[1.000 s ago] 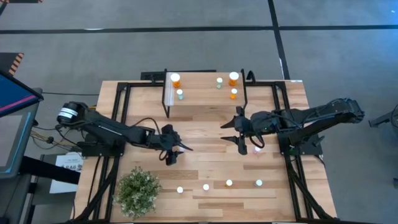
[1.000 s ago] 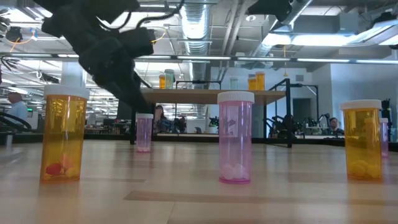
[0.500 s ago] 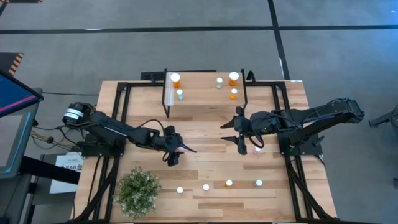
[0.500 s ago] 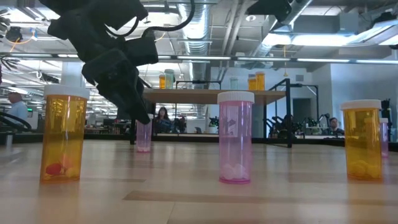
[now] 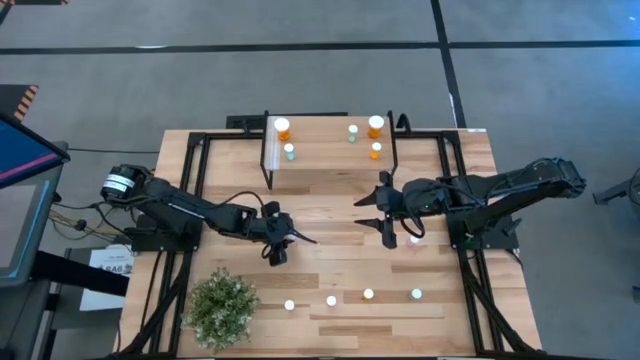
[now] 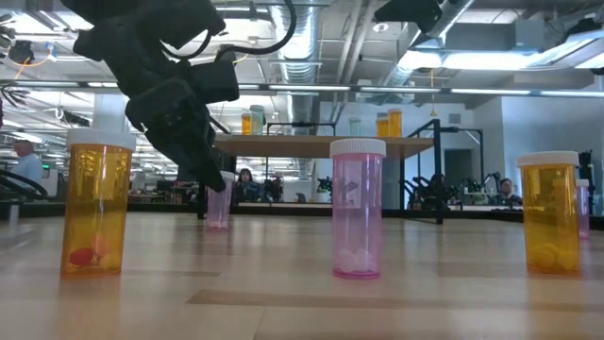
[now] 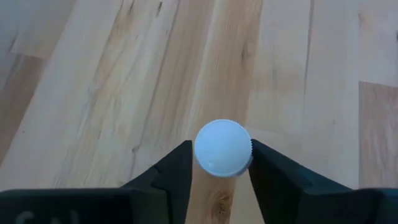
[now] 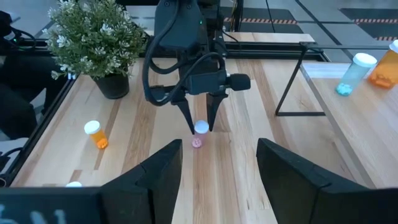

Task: Pick and place medicine bottles onto shelf by color
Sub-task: Put the pink pill bottle on the shelf

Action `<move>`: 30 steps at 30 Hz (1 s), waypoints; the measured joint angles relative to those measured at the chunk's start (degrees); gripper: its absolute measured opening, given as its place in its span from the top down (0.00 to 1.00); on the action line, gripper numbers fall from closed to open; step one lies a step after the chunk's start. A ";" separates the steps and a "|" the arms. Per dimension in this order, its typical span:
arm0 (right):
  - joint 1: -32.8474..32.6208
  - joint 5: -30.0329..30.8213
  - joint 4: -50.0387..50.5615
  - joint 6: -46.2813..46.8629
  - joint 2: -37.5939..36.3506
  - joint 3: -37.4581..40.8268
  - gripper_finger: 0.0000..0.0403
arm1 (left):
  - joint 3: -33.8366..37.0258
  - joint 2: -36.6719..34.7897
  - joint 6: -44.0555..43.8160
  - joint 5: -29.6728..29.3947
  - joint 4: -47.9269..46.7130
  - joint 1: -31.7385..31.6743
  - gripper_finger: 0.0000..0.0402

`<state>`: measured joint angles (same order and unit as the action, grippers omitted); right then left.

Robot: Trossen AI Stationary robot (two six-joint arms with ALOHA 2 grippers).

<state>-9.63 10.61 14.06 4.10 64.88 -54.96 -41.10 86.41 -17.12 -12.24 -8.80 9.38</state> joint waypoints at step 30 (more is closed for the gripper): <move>-0.94 -0.02 0.69 0.00 0.00 0.00 0.43 | -24.49 -0.64 11.65 -1.52 -22.11 -7.74 0.74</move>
<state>-10.57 10.59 14.75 4.10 64.88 -54.96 -65.59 85.77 -5.48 -13.76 -30.91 1.64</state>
